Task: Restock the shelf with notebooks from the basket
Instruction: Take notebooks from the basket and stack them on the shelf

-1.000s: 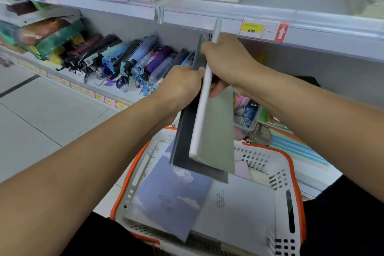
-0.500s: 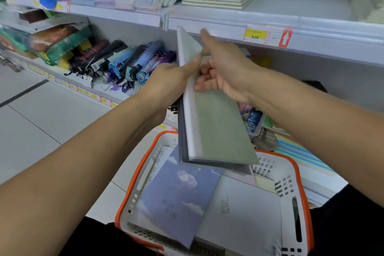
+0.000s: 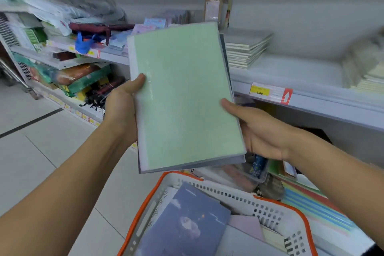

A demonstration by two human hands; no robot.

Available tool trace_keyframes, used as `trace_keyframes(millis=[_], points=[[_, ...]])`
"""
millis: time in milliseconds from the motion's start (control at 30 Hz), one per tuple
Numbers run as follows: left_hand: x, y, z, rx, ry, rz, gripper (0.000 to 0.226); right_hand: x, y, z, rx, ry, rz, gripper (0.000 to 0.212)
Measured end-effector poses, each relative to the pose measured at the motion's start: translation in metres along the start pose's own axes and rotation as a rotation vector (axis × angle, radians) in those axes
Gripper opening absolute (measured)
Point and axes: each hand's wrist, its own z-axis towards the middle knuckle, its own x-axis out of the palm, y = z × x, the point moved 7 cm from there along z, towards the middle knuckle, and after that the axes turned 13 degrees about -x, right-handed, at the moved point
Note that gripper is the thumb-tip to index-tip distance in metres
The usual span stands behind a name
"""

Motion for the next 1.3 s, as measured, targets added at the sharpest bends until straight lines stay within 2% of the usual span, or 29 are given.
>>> trace_keyframes(millis=[33, 100, 167, 267, 367, 433, 500, 567, 633, 733, 867, 967, 1067, 1167, 1300], points=[[0.001, 0.001, 0.000, -0.003, 0.010, -0.023, 0.028, 0.009, -0.002, -0.003, 0.013, 0.080, 0.097, 0.044], [0.004, 0.002, 0.001, -0.020, 0.024, -0.044, 0.028, 0.015, -0.001, -0.005, -0.011, 0.117, 0.140, 0.040], [0.007, 0.005, 0.003, -0.054, 0.053, -0.031, 0.030, 0.010, 0.009, -0.004, -0.090, 0.055, 0.112, 0.043], [0.020, 0.013, 0.004, -0.120, 0.183, 0.040, 0.042, -0.007, 0.024, -0.003, -0.182, -0.060, 0.068, 0.044], [0.033, 0.031, 0.002, -0.178, 0.290, 0.233, 0.061, -0.021, 0.039, -0.003, -0.280, -0.109, 0.068, 0.044], [0.033, 0.046, 0.003, -0.249, 0.277, 0.465, 0.071, -0.028, 0.049, -0.003, -0.362, -0.146, 0.119, 0.045], [0.037, 0.056, 0.003, -0.297, 0.282, 0.588, 0.076, -0.034, 0.058, -0.003, -0.447, -0.177, 0.162, 0.046], [0.042, 0.056, 0.008, -0.243, 0.254, 0.483, 0.074, -0.036, 0.062, -0.004, -0.485, -0.164, 0.155, 0.044], [0.046, 0.050, 0.014, -0.126, 0.203, 0.344, 0.062, -0.034, 0.062, -0.004, -0.462, -0.117, 0.139, 0.051], [0.051, 0.049, 0.015, 0.024, 0.197, 0.330, 0.051, -0.032, 0.056, -0.006, -0.393, -0.064, 0.142, 0.047], [0.055, 0.045, 0.015, 0.074, 0.146, 0.255, 0.051, -0.033, 0.050, -0.009, -0.297, 0.006, 0.243, 0.044], [0.051, 0.038, 0.015, 0.150, 0.060, 0.248, 0.035, -0.025, 0.040, -0.010, -0.206, 0.072, 0.270, 0.047], [0.048, 0.027, 0.013, 0.254, -0.010, 0.239, 0.020, -0.026, 0.029, -0.004, -0.251, -0.137, 0.235, 0.053], [0.054, 0.014, 0.011, 0.274, 0.046, 0.267, 0.021, -0.028, 0.043, -0.002, -0.385, -0.330, 0.166, 0.047], [0.049, 0.003, 0.016, 0.115, 0.226, 0.031, 0.053, -0.048, 0.080, 0.011, -0.419, -0.506, 0.169, 0.041]])
